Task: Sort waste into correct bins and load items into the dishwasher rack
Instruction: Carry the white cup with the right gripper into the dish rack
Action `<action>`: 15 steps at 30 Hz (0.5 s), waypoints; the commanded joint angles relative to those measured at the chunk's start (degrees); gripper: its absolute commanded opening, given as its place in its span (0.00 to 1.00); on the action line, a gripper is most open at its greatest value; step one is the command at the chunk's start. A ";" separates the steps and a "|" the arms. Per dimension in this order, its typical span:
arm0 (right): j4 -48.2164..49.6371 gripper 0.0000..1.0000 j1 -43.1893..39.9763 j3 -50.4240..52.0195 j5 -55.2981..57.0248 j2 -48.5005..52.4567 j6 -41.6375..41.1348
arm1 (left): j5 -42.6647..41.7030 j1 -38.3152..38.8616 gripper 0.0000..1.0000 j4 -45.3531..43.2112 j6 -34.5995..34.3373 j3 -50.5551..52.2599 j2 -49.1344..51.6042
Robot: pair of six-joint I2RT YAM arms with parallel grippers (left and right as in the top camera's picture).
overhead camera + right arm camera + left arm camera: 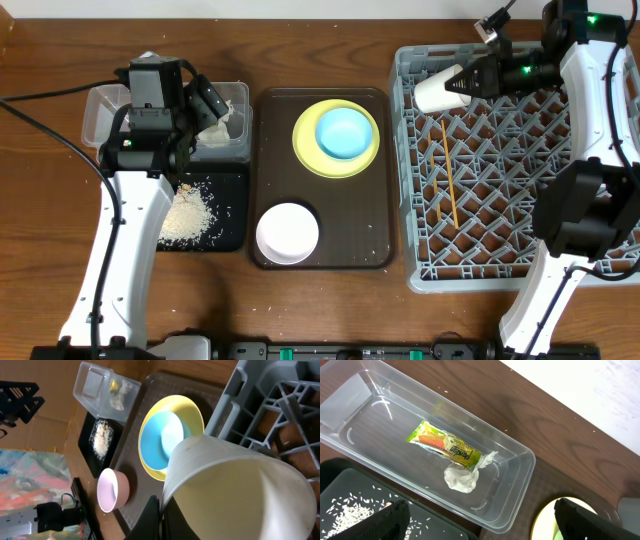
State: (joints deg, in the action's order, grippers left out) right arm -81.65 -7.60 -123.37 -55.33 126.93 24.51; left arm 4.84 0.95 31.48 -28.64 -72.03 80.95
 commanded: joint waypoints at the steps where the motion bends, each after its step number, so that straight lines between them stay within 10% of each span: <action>1: -0.26 0.01 -0.46 0.11 -1.95 0.07 0.87 | 0.31 -0.28 0.95 -0.04 0.13 -0.85 0.31; 15: 1.88 0.01 -0.44 0.11 -15.63 0.07 0.96 | 0.31 -0.28 0.95 -0.04 0.13 -0.85 0.31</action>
State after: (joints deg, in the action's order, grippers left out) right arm -80.40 -7.60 -123.37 -65.23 126.93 24.53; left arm 4.84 0.95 31.48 -28.64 -72.03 80.95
